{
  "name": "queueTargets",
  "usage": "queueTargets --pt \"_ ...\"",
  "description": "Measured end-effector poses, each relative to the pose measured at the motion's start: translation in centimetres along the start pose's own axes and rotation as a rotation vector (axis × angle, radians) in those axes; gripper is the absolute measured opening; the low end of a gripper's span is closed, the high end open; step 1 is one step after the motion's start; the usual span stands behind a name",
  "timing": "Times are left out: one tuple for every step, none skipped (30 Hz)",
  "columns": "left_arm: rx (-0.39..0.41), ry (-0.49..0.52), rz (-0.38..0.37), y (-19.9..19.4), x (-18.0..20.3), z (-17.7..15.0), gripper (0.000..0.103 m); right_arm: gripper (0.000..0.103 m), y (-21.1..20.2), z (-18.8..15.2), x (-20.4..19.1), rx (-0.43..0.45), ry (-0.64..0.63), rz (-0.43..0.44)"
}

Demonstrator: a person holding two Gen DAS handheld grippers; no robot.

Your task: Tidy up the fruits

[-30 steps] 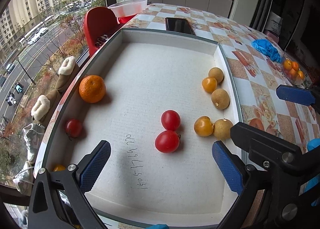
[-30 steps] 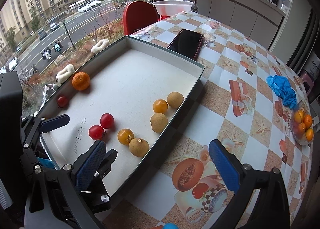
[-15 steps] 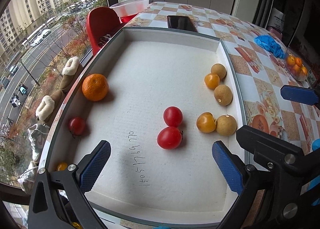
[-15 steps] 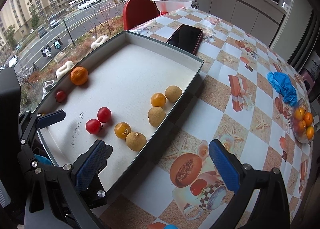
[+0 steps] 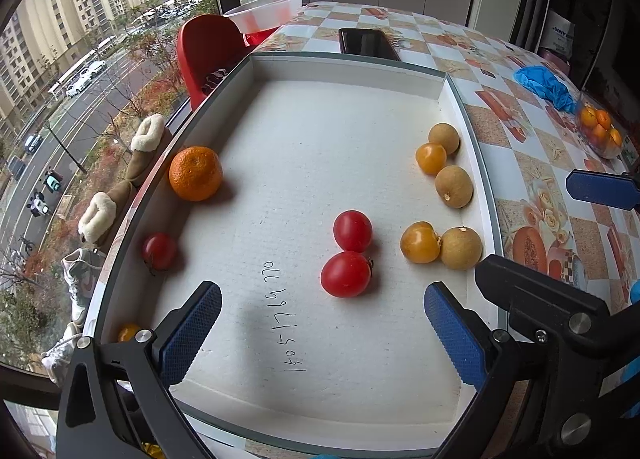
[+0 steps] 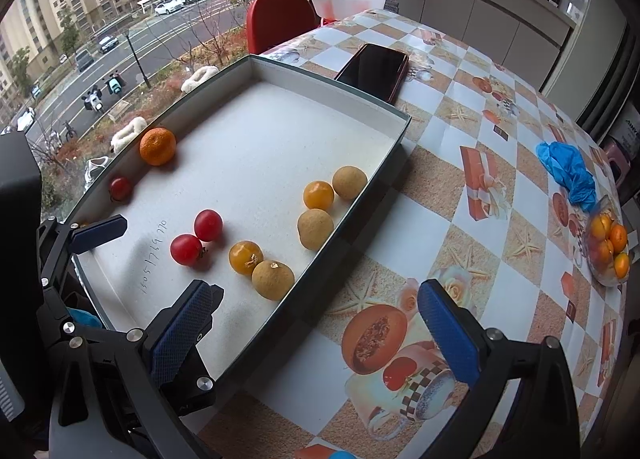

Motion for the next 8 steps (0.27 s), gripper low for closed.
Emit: queueTargets --pt "0.001 -0.002 0.002 -0.01 -0.05 0.0 0.102 0.103 0.0 -0.02 -0.02 0.0 0.0 0.001" --pt "0.001 -0.004 0.003 0.0 -0.1 0.0 0.102 0.103 0.0 0.0 -0.01 0.0 -0.001 0.0" --pt "0.001 -0.006 0.004 0.01 -0.17 0.01 0.102 0.103 -0.01 0.0 0.0 0.0 -0.001 0.0" --pt "0.001 -0.007 0.005 0.0 -0.2 0.0 0.102 0.103 -0.01 -0.01 -0.01 0.0 -0.001 0.0" --pt "0.004 -0.006 0.005 -0.01 -0.2 0.01 0.102 0.103 0.0 0.02 -0.06 0.0 -0.002 0.001" --pt "0.01 -0.002 0.007 -0.08 -0.18 0.04 0.102 0.103 -0.01 0.0 -0.09 0.001 -0.003 0.002" --pt "0.023 0.006 0.012 -0.24 -0.14 0.1 0.102 0.103 -0.06 0.0 -0.17 0.002 -0.004 0.003" --pt "0.035 0.015 0.015 -0.42 -0.09 0.16 0.102 0.103 -0.12 0.01 -0.24 0.004 -0.005 0.002"
Point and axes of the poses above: each gripper's, at about its wrist camera, not at the fingertips, and y roughly the way its jaws point, x to its right, z to its top, the point moved 7 cm from there along y, roughly the way its jaws point, and after that the axes turned 15 degrees about -z, right-handed, at the moved point
